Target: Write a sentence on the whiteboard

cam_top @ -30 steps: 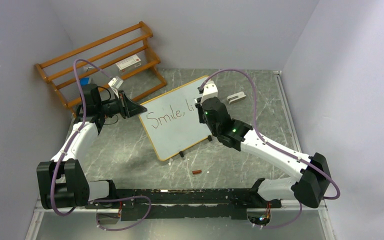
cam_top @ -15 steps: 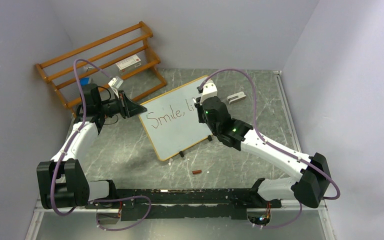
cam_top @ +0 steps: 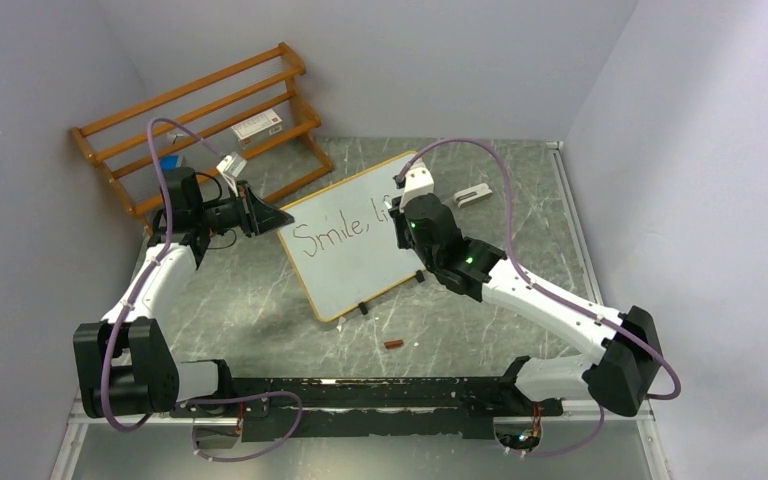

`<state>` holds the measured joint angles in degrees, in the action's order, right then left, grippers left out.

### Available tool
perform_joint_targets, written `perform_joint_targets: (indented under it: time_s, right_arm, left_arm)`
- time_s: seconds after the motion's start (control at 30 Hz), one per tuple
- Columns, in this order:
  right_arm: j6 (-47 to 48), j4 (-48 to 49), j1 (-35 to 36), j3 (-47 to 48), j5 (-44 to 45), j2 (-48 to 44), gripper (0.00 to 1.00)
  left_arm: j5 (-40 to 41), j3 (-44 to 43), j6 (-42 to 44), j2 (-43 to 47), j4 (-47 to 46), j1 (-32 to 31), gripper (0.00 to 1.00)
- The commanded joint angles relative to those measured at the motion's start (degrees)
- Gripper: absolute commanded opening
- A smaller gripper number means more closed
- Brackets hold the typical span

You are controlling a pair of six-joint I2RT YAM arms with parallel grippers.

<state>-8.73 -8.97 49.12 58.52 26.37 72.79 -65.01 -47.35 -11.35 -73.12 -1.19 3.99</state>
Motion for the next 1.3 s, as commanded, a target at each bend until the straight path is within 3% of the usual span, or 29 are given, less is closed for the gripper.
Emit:
perform_joint_targets:
  time_s: [0.0, 0.9, 1.27]
  right_arm:
    - [-1.2, -3.8, -0.4, -0.5, -1.1, -0.5, 0.0]
    - [-3.7, -10.8, 0.5, -2.8, -4.9, -2.7, 0.0]
    - [-3.1, -6.0, 0.7, -1.9, -2.1, -6.0, 0.0]
  left_arm:
    - [6.0, 0.2, 5.5, -1.7, 2.8, 0.5, 0.05]
    - [6.1, 0.4, 5.3, -1.6, 2.7, 0.3, 0.05]
    - [6.3, 0.4, 5.5, -1.4, 2.9, 0.2, 0.05]
